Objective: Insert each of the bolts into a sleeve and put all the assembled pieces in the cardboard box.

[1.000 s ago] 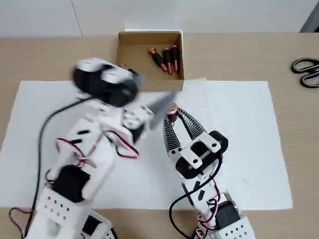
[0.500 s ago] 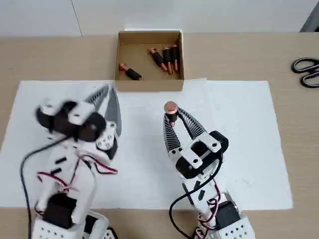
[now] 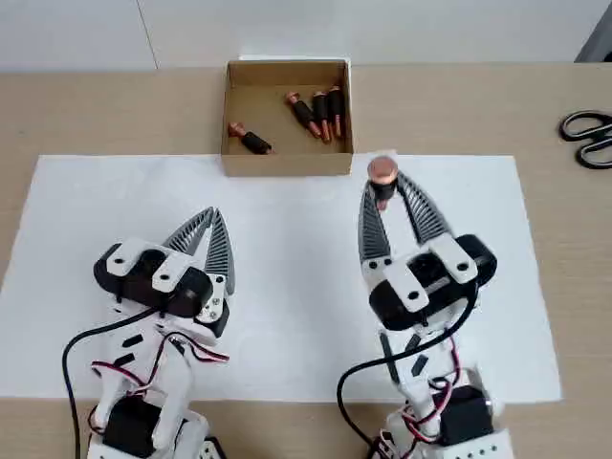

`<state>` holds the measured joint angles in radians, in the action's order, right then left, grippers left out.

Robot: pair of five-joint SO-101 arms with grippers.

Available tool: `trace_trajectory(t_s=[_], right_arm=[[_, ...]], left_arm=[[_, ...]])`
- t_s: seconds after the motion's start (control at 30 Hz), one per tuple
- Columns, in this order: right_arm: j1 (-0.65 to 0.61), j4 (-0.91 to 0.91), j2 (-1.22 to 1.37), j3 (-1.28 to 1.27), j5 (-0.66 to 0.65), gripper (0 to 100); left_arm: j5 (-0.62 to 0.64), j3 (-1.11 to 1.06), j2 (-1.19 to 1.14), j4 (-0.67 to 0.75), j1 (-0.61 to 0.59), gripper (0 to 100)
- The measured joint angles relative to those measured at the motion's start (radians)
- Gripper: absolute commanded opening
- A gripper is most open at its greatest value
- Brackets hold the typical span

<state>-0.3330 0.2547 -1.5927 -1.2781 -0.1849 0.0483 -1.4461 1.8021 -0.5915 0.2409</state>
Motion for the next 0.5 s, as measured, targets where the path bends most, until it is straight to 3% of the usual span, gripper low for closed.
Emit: trace_trajectory(t_s=[0.23,0.5], right_arm=[[0.081,-0.003,0.494,0.224,-0.086,0.3],[0.123,-0.227,1.212,0.534,-0.091,0.3]], left_arm=[[-0.003,-0.003,0.002,0.0,0.0,1],[-0.003,-0.012,0.002,0.0,0.0,1]])
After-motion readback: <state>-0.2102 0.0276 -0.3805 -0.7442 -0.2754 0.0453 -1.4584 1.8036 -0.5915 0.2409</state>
